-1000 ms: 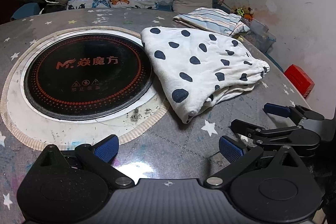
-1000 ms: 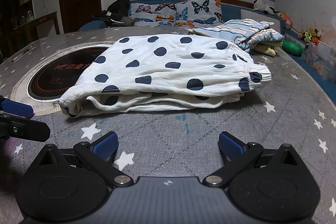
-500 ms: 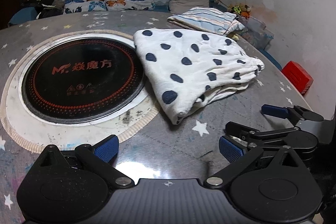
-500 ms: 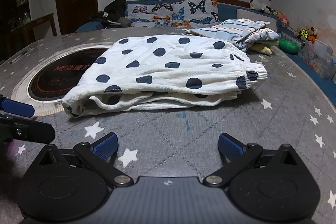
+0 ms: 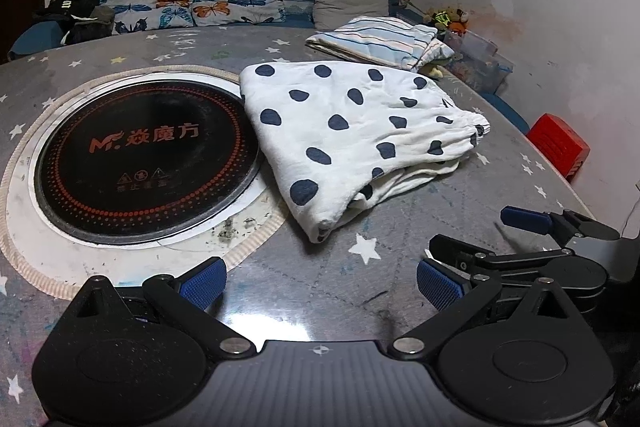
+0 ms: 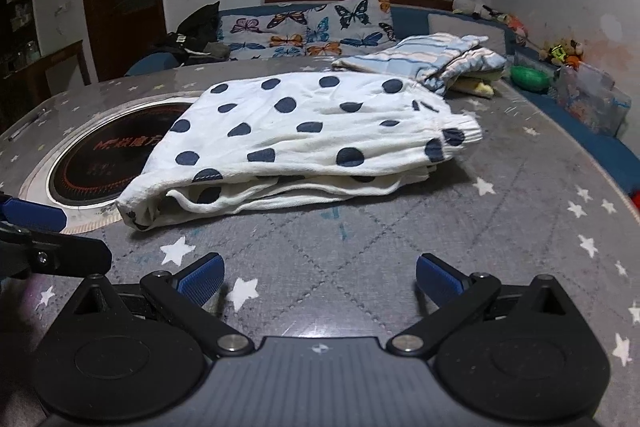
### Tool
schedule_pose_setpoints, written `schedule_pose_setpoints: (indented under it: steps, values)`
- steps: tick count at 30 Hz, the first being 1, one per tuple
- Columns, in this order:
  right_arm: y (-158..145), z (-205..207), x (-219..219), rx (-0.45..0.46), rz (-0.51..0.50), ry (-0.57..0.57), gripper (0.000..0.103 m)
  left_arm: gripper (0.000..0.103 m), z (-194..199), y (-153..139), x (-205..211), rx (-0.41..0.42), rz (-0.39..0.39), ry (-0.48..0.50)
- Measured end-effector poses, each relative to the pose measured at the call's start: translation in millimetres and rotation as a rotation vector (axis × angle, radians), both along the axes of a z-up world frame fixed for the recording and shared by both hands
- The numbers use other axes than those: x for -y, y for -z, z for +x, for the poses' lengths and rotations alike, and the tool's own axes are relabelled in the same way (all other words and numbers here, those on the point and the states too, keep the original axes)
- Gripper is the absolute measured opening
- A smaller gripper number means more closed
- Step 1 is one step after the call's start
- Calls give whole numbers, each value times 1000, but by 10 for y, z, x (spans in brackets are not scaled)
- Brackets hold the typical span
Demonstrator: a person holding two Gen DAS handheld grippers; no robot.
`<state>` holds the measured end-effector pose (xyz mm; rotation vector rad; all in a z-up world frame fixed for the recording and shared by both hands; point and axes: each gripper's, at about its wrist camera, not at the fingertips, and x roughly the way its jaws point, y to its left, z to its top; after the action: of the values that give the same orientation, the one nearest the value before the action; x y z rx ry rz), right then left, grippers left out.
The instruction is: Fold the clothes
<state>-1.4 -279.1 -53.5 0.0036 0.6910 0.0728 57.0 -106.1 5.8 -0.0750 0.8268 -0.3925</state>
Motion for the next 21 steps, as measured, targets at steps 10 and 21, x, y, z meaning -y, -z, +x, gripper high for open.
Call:
schedule_pose_setpoints:
  steps: [10,21]
  values:
    - [-6,-13,12,-29,52,58,103,103,41,-22,-45,6,-2,-9]
    - [-24,102,38,-37,61,94,103,103,141,11,-60,-13,-12,-28]
